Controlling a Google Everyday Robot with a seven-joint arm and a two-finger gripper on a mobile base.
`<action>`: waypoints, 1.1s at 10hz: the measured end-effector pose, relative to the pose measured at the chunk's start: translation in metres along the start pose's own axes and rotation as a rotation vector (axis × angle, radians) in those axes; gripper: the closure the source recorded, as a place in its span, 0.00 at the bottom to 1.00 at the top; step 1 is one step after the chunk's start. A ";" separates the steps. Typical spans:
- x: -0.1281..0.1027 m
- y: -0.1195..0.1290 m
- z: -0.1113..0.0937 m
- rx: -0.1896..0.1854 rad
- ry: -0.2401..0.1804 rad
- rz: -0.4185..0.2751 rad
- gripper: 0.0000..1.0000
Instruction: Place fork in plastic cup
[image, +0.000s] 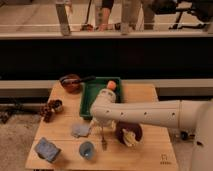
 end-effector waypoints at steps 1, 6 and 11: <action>0.000 0.000 0.000 -0.009 0.007 -0.005 0.20; 0.002 -0.013 -0.018 -0.013 0.021 -0.005 0.20; 0.001 -0.016 -0.005 -0.028 -0.035 -0.038 0.20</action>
